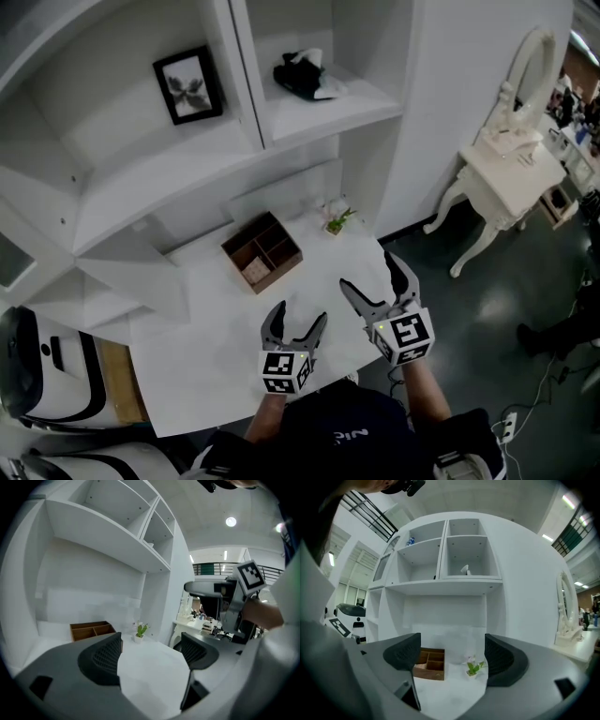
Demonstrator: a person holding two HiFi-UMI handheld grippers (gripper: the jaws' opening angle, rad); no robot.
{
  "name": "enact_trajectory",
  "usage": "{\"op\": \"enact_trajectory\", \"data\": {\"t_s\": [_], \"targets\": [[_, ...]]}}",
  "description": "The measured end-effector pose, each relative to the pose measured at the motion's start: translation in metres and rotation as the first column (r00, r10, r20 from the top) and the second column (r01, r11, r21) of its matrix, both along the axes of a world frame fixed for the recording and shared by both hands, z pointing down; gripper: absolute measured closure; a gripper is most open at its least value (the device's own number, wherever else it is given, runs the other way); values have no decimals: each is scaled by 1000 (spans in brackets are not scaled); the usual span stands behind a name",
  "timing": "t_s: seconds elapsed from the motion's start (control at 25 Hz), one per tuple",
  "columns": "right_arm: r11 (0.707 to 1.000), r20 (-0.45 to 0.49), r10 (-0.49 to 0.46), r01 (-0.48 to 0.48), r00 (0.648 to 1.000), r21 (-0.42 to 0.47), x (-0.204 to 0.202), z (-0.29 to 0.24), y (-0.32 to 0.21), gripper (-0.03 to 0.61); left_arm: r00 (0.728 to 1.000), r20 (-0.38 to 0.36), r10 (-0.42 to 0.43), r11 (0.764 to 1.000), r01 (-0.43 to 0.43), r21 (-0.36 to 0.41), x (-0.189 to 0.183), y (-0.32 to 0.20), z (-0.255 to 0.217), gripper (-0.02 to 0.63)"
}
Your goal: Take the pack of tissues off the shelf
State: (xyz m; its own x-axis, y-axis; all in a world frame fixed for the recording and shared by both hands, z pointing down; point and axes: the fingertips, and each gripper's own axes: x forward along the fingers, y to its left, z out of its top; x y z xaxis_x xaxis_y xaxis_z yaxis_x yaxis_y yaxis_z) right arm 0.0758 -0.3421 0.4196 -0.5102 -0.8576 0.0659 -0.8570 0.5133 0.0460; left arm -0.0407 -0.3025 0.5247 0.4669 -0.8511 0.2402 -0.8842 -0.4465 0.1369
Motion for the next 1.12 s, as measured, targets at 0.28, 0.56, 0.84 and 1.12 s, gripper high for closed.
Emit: {"op": "enact_trajectory", "data": {"t_s": [0.28,0.56,0.84,1.12], "targets": [[994,54,-51,45,997,99,-3,-80,-33,175,1000,28,-9,999,10,-30,1,-13,-6,216],[967,22,-95,87,995,238,-5,-167,-62,192,998,19,-61,998,61,-12,-5,-25,-15,216],[946,-29,-98,102,995,309,-13,-241,-102,199,995,29,-92,996,92,-11,-10,-27,-15,216],[955,-94,-88,111,992,277,-33,-271,-147,201,990,29,-141,989,142,-34,-23,-26,-6,216]]}}
